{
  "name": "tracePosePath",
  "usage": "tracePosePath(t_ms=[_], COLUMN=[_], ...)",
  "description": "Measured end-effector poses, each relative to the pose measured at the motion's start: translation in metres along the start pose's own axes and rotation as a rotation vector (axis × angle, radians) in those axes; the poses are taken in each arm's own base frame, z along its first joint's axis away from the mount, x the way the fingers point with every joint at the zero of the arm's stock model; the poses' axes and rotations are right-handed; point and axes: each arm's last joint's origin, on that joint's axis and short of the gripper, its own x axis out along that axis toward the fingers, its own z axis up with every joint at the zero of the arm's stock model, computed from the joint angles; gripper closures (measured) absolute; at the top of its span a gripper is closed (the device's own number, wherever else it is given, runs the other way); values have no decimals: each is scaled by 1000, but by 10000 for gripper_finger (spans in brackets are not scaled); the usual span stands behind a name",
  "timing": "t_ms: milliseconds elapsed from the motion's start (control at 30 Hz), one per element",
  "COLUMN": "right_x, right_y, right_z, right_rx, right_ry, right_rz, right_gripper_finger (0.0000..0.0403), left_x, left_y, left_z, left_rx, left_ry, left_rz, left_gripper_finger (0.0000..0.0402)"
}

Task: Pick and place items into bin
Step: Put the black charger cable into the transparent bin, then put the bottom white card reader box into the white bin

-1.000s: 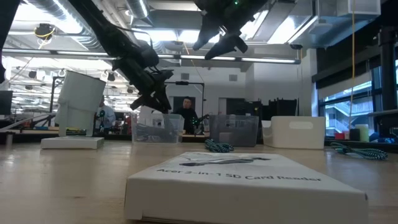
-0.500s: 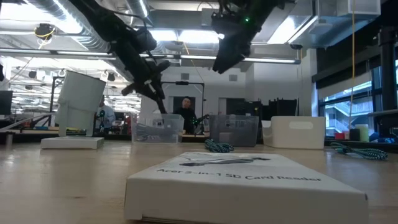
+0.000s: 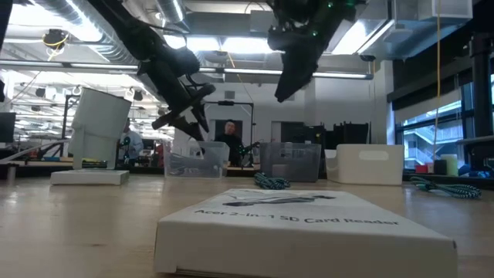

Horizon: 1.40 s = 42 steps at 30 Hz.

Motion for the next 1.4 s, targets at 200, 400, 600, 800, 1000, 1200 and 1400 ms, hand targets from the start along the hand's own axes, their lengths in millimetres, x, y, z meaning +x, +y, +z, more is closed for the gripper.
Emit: tracePosePath(t_ms=[200, 400, 600, 800, 1000, 1200, 1400], right_x=[15, 23, 28, 28, 28, 27, 27], right_y=[1, 4, 4, 4, 4, 4, 3], right_z=[-11, -16, -16, -14, -14, -14, -12], right_rx=[13, 37, 86, 91, 90, 80, 56], right_ry=[-5, -27, -72, -88, -90, -91, -106], right_rz=[0, 65, 72, 71, 71, 69, 31], right_gripper_finger=[158, 158, 158, 158, 158, 158, 158], left_x=[-2, -5, -14, -39, -67, -81, -83], left_y=[8, 15, 4, -25, -58, -83, -108], left_z=[6, 12, 28, 48, 44, 15, -35], left_rx=[-4, 38, 133, 301, 388, 369, 389], left_ry=[-29, -51, -134, -292, -376, -321, -201], left_rz=[26, 62, 86, 209, 207, 152, 228], left_gripper_finger=[189, 166, 167, 179, 192, 208, 246])
